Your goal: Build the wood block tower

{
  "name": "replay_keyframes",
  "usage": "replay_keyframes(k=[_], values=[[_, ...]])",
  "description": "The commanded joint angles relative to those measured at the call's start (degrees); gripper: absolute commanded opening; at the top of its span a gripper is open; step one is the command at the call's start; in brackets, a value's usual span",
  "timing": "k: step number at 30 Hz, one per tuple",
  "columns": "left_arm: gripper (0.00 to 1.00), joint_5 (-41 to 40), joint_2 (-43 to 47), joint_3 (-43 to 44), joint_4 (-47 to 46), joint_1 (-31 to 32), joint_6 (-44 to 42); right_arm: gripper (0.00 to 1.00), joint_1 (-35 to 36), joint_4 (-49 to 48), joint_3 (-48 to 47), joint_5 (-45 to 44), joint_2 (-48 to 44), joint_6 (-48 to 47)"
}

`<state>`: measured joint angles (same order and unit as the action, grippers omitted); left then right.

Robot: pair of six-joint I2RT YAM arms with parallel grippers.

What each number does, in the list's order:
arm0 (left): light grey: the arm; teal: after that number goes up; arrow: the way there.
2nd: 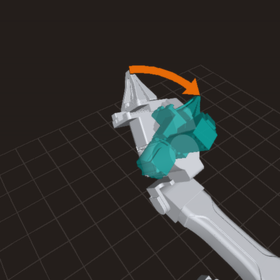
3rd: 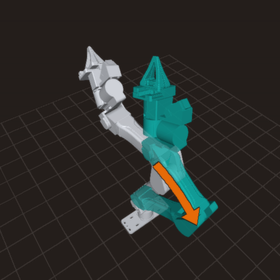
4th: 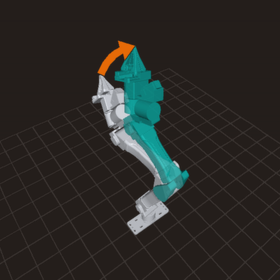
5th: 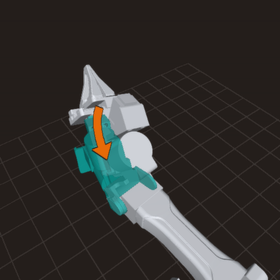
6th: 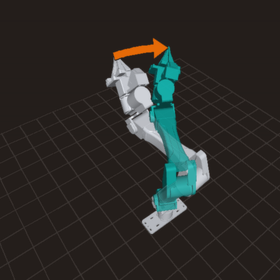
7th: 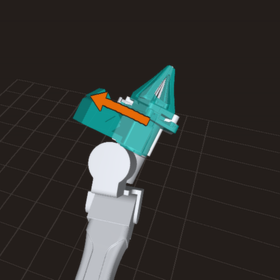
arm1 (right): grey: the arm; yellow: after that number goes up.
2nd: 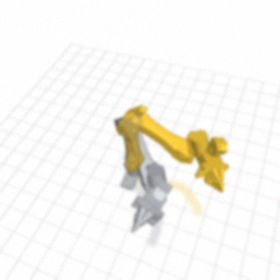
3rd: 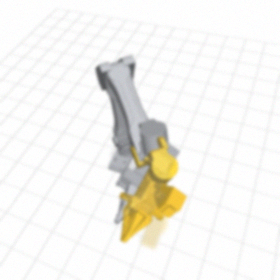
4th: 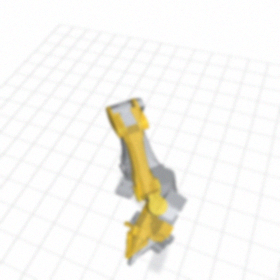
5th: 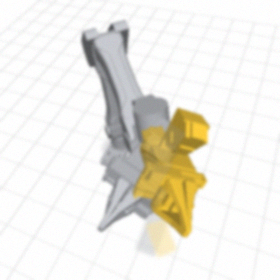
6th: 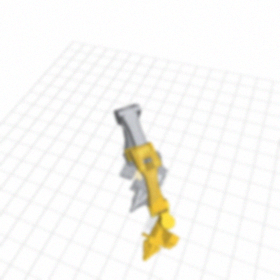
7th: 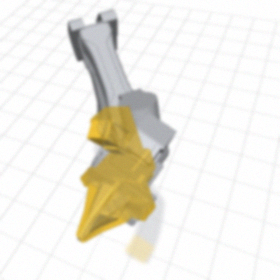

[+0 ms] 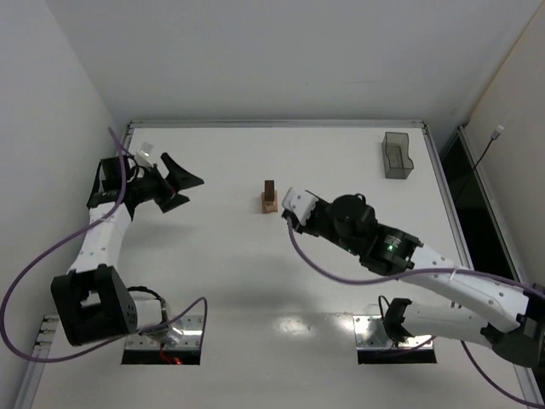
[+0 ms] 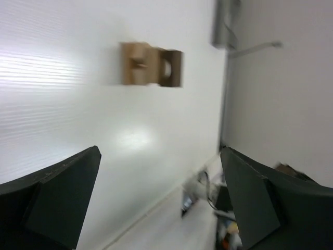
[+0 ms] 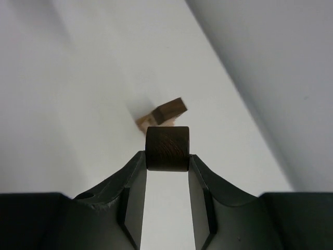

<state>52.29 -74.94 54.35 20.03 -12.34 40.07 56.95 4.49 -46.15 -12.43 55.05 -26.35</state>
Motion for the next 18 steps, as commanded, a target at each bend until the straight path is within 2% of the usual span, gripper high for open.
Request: replay_keyframes(k=[1, 3, 6, 9, 14, 18], values=[[1.0, -17.4, 6.5, -0.7, 9.2, -1.1, -8.1, 0.0, -1.6, 15.2, -9.7, 3.5, 5.1, 25.4], [1.0, -24.5, 9.7, -0.7, 11.1, -1.1, -9.4, 0.0, -4.5, 17.2, -15.7, 7.6, 8.3, 30.0], [1.0, -29.2, 10.2, 0.0, 12.0, -1.1, -11.4, 0.0, -10.0, 22.8, -24.6, 13.5, 16.7, 39.0], [1.0, -29.8, 10.2, 0.5, 12.0, -1.1, -12.0, 0.0, -15.8, 29.5, -35.1, 19.4, 26.8, 46.0], [1.0, -29.8, 10.2, 0.5, 11.4, -1.1, -12.0, 0.0, -20.8, 35.8, -50.8, 18.8, 40.6, 54.1], [1.0, -30.6, 8.8, 0.5, 11.4, -1.1, -12.0, 0.0, -22.2, 41.8, -59.0, 15.5, 50.2, 57.5]])
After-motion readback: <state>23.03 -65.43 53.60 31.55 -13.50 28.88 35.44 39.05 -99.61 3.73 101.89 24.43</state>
